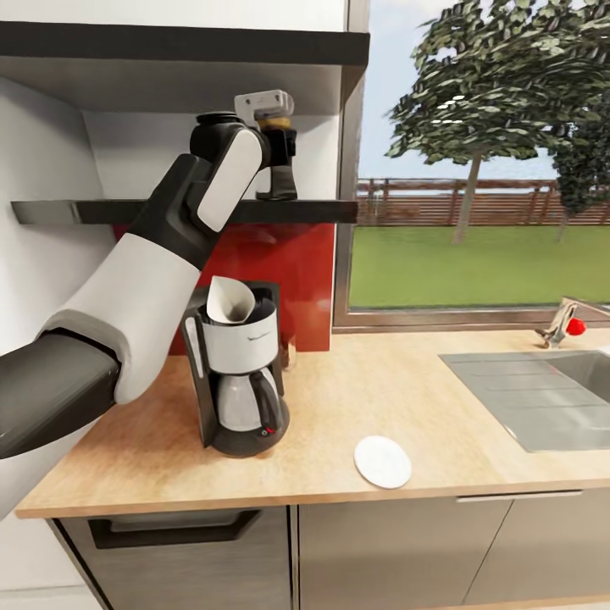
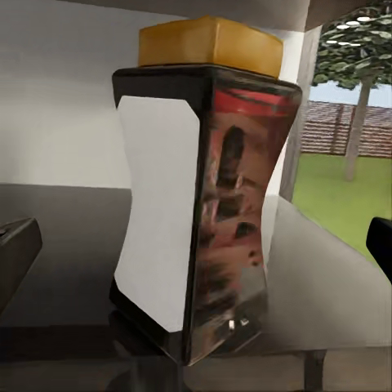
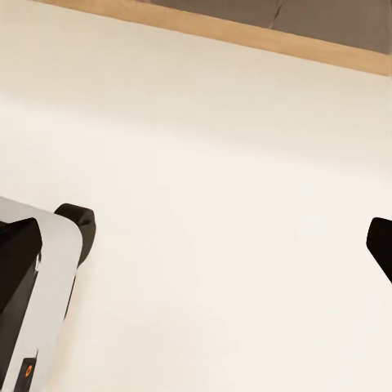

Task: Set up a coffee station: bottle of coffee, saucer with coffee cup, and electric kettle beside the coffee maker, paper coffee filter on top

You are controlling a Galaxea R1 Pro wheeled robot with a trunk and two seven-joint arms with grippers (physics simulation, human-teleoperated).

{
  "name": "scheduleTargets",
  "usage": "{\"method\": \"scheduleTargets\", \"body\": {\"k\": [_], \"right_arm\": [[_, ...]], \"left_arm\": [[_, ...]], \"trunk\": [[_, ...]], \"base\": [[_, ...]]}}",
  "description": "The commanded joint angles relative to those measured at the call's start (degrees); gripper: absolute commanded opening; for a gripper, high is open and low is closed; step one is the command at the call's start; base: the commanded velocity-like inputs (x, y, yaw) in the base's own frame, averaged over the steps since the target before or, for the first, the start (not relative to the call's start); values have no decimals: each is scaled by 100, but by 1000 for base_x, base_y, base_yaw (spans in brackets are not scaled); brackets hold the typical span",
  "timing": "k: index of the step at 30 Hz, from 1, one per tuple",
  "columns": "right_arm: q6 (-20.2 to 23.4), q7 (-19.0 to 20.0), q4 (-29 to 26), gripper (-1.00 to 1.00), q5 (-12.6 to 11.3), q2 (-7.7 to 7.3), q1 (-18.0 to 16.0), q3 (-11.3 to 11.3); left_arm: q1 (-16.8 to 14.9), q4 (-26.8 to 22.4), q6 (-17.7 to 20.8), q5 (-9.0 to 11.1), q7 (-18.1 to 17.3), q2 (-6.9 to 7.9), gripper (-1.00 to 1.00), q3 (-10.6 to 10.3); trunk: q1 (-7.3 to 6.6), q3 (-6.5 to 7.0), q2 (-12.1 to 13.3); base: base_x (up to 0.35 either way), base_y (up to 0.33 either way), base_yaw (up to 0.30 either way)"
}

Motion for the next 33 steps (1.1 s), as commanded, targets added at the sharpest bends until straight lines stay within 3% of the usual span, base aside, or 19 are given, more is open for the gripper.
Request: {"method": "scheduleTargets", "body": {"k": [1, 33], "right_arm": [[-23, 39, 18, 100, -59, 2, -7, 48], [-23, 40, 18, 100, -59, 9, -7, 48]], "left_arm": [[-7, -2, 5, 58, 94, 0, 100, -9], [2, 2, 9, 67, 156, 0, 100, -18]], "trunk": [[4, -10, -7], [4, -10, -7]], "base": [[180, 0, 0], [77, -31, 0]]}}
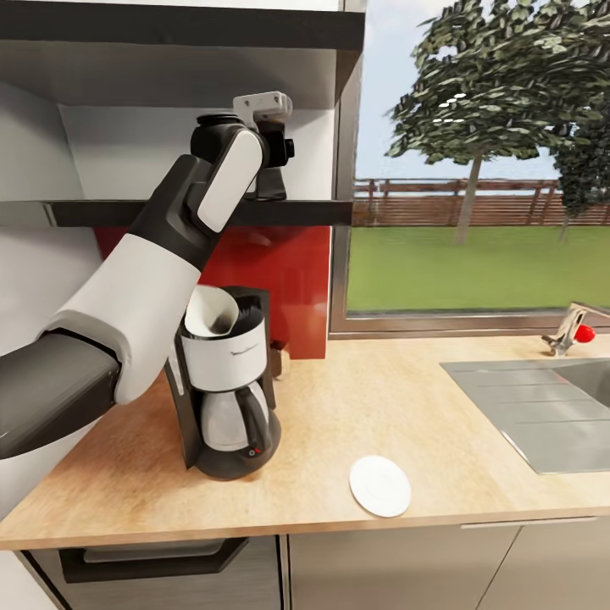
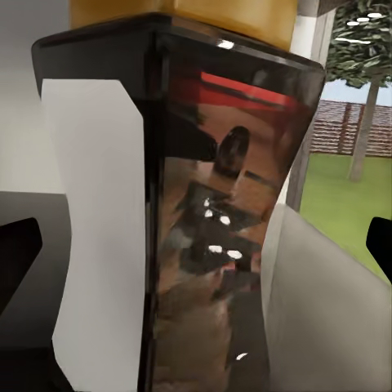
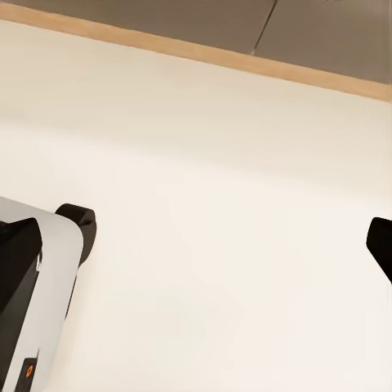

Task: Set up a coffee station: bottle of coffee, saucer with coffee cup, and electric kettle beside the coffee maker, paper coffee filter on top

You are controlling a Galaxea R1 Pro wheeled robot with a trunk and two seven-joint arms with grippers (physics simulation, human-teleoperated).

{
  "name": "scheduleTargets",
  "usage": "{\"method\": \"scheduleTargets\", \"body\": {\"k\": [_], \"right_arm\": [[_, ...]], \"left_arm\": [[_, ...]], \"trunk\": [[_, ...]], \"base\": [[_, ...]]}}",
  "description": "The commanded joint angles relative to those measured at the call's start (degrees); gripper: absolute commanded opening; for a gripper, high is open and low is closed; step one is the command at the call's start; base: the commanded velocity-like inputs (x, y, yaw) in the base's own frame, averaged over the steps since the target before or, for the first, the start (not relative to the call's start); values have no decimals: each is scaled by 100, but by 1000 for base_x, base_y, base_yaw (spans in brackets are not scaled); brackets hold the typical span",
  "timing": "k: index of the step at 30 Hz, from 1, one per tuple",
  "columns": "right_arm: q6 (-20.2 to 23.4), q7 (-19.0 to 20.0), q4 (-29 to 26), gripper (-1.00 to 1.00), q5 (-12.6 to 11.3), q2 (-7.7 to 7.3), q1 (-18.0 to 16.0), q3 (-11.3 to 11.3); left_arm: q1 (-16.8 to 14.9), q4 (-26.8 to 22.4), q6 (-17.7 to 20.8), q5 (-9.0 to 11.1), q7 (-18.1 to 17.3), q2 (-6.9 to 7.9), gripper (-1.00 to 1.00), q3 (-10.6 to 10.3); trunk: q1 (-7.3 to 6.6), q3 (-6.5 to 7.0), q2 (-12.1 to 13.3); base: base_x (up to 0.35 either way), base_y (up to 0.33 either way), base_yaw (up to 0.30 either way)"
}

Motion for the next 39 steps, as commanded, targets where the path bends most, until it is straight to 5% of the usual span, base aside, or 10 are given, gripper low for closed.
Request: {"method": "scheduleTargets", "body": {"k": [1, 35, 36, 39], "right_arm": [[-23, 39, 18, 100, -59, 3, -7, 48], [-23, 37, 18, 100, -59, 3, -7, 48], [-23, 38, 18, 100, -59, 3, -7, 48], [-23, 36, 18, 100, -59, 3, -7, 48]], "left_arm": [[-7, -2, 4, 57, 54, 0, 100, -9], [-8, -2, 12, 57, 62, 0, 100, -9], [-7, -2, 13, 57, 63, 0, -100, -9], [-7, -2, 13, 57, 63, 0, -100, -9]], "trunk": [[3, -10, -8], [3, -10, -8], [3, -10, -8], [3, -10, -8]], "base": [[158, -4, 0], [51, 0, 0], [0, 0, 0], [0, 0, 0]]}}
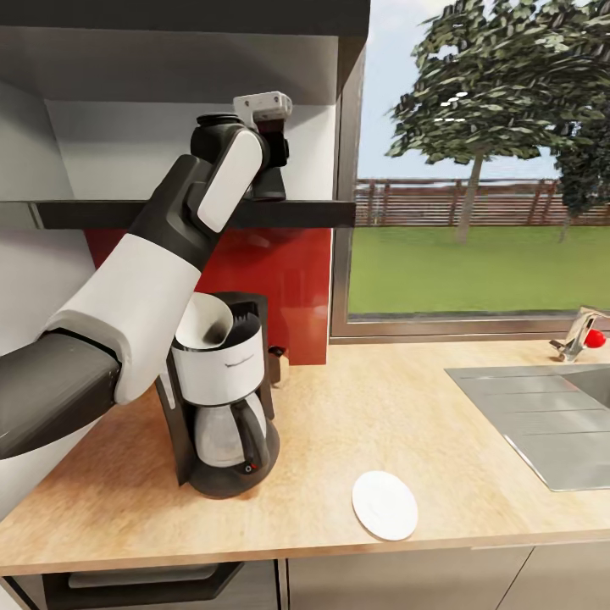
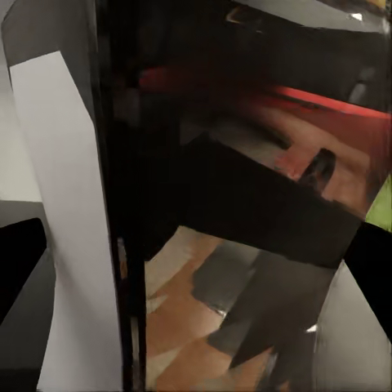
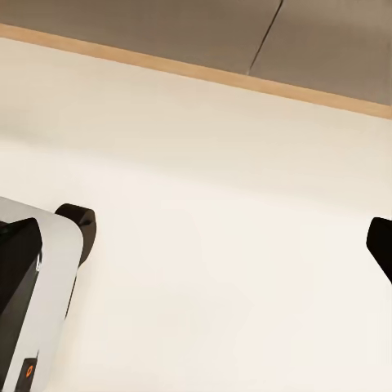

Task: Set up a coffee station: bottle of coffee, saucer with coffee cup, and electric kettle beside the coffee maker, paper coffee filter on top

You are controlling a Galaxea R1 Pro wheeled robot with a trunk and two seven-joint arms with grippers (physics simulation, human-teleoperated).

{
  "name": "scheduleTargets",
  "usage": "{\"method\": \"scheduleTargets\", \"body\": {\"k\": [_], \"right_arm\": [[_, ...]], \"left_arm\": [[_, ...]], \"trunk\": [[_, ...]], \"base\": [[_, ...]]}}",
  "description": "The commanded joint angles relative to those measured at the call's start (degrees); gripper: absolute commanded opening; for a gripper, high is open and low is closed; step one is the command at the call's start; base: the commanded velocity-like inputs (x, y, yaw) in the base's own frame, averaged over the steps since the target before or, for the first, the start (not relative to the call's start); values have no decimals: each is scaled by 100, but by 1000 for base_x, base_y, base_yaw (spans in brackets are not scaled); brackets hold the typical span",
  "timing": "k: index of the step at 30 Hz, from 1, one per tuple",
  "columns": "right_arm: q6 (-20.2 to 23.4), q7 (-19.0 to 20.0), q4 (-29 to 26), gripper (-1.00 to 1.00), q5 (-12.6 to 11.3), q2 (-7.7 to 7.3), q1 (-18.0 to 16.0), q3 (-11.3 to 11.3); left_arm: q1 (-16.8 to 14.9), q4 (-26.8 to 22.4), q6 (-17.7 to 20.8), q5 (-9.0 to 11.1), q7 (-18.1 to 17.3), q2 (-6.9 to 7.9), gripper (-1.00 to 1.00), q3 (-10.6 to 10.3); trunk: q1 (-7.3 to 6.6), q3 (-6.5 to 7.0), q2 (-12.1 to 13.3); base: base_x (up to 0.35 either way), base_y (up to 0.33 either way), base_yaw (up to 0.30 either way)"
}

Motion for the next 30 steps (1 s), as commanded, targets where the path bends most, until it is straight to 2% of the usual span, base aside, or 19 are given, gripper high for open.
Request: {"method": "scheduleTargets", "body": {"k": [1, 21, 26, 30], "right_arm": [[-23, 39, 18, 100, -59, 3, -7, 48], [-22, 41, 18, 100, -59, 3, -7, 48], [-22, 40, 18, 100, -59, 3, -7, 48], [-23, 41, 18, 100, -59, 3, -7, 48]], "left_arm": [[-7, -2, 8, 51, 51, 0, -100, -9], [-7, -18, 8, 51, 51, 0, -100, -9], [-8, -20, 8, 51, 51, 0, -100, -9], [-7, -31, 8, 51, 51, 0, -100, -14]], "trunk": [[2, -10, -8], [2, -10, -8], [-108, 80, 192], [-130, 98, 233]], "base": [[0, 0, 0], [0, 0, 0], [0, 0, 0], [0, 0, 0]]}}
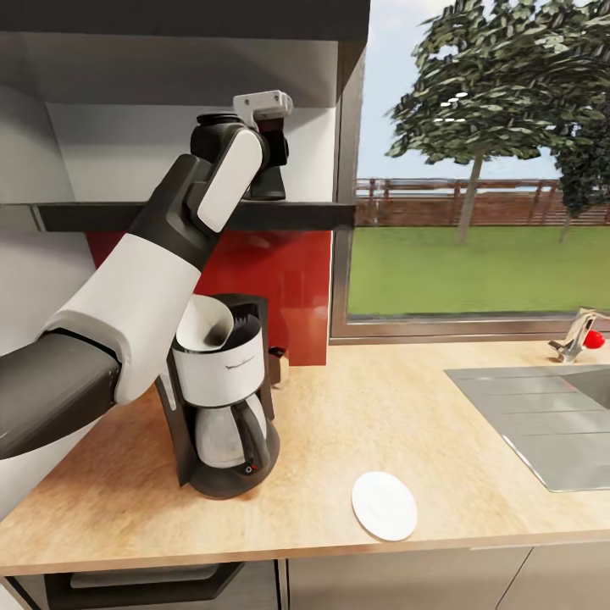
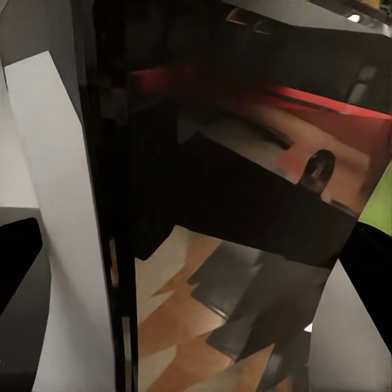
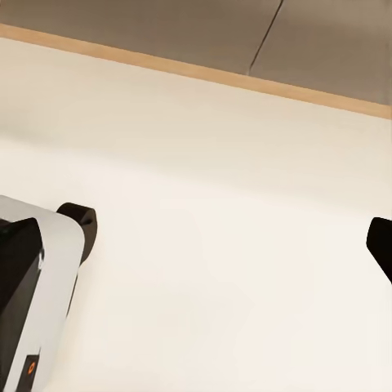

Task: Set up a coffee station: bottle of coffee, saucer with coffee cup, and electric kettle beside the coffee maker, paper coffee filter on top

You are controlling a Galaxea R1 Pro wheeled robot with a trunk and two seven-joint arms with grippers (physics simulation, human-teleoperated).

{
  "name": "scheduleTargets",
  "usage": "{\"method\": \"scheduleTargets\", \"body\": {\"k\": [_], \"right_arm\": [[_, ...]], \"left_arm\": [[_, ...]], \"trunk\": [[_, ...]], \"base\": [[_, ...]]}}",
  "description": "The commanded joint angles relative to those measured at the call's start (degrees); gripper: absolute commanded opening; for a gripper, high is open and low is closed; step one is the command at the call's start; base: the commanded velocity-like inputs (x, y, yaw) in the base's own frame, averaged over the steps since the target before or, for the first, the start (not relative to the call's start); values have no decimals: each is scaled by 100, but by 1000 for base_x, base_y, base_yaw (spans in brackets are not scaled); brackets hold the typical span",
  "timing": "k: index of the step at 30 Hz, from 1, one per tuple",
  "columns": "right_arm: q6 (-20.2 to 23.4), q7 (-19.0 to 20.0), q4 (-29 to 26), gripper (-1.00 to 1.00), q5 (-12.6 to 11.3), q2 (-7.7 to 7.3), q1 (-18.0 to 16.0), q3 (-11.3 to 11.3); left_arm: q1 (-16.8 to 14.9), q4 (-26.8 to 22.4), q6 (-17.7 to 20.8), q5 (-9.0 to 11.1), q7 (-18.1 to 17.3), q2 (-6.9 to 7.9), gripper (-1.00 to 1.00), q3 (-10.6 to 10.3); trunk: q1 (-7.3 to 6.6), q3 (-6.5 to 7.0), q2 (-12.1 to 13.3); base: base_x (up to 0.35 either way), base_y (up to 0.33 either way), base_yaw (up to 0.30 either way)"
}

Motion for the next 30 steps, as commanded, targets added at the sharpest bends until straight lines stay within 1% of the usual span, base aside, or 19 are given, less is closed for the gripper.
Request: {"method": "scheduleTargets", "body": {"k": [1, 5, 16, 30], "right_arm": [[-23, 39, 18, 100, -58, 3, -7, 48], [-23, 39, 18, 100, -58, 3, -7, 48], [-23, 39, 18, 100, -58, 3, -7, 48], [-23, 39, 18, 100, -58, 3, -7, 45]], "left_arm": [[-7, -4, 6, 55, 55, 0, -100, -9], [-7, -5, 6, 55, 55, 0, -100, -9], [-7, -60, 6, 55, 55, 0, -100, -14], [-7, -78, 6, 55, 55, 0, -100, -30]], "trunk": [[-21, 8, 33], [-108, 80, 194], [-108, 80, 194], [-108, 80, 194]], "base": [[0, 0, 0], [0, 0, 0], [-17, 0, 0], [-308, 0, 0]]}}
